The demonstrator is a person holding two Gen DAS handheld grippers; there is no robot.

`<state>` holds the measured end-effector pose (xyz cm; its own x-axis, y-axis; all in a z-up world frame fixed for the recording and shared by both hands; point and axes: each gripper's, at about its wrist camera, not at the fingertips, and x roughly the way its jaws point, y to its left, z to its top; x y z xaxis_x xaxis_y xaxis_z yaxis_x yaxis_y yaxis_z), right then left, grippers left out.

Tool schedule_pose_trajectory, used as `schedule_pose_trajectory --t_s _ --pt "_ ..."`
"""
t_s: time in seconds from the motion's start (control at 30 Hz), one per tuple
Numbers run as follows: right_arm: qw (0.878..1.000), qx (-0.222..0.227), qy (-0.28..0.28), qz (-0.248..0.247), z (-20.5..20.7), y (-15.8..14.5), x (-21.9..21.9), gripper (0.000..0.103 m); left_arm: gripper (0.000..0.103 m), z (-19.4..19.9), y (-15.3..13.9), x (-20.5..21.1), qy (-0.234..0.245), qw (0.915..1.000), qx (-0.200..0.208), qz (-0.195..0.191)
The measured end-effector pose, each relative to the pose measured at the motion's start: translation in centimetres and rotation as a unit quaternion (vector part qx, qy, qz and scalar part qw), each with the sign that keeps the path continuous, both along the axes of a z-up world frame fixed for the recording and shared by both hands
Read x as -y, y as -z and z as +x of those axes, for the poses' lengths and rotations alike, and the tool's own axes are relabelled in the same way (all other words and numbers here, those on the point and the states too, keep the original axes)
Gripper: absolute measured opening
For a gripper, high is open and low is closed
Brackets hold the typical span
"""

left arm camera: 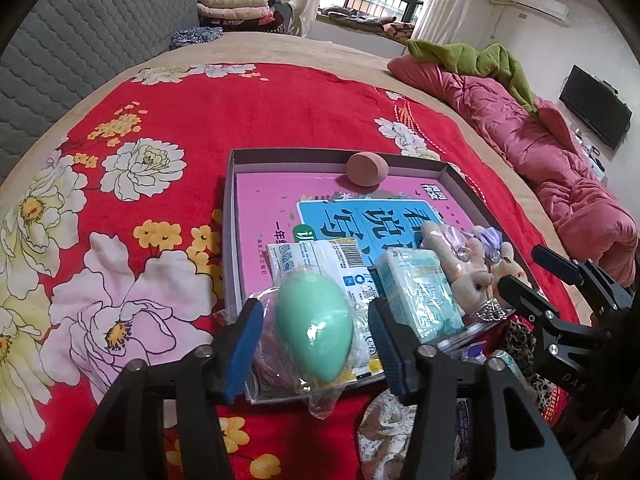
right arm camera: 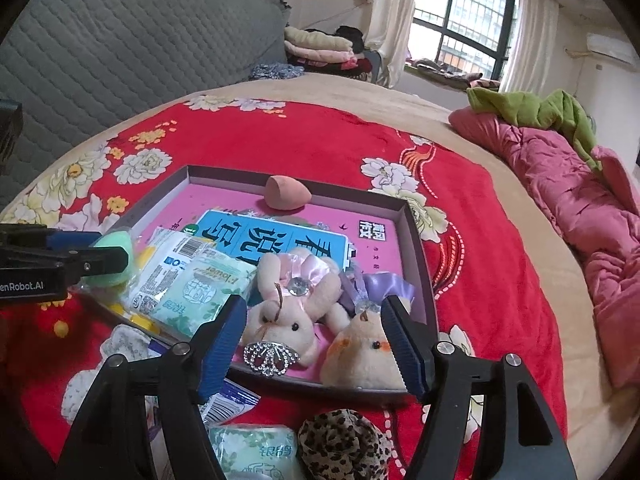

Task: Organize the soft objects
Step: 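Lower the sponge bag into the box with the left tool while the right tool releases the bunny inside, then open the left tool on the sponge bag and withdraw both tools from the box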

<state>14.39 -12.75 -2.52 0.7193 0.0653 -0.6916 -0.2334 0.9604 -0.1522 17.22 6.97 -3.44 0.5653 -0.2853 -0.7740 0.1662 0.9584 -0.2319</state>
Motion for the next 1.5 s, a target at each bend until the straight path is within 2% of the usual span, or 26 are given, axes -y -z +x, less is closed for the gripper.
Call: schedule_pose_trajectory --t_s 0.57,1.5 --pt "1.000 0.011 0.002 0.000 -0.6 -1.0 0.1 0.072 0.058 -0.8 -1.3 0.1 -0.014 0.9998 0.012 -0.001" --pt "0.998 0.049 0.017 0.022 -3.3 -4.9 2.5 0.073 0.059 -4.2 -4.7 0.7 -0.034 0.9990 0.027 0.005"
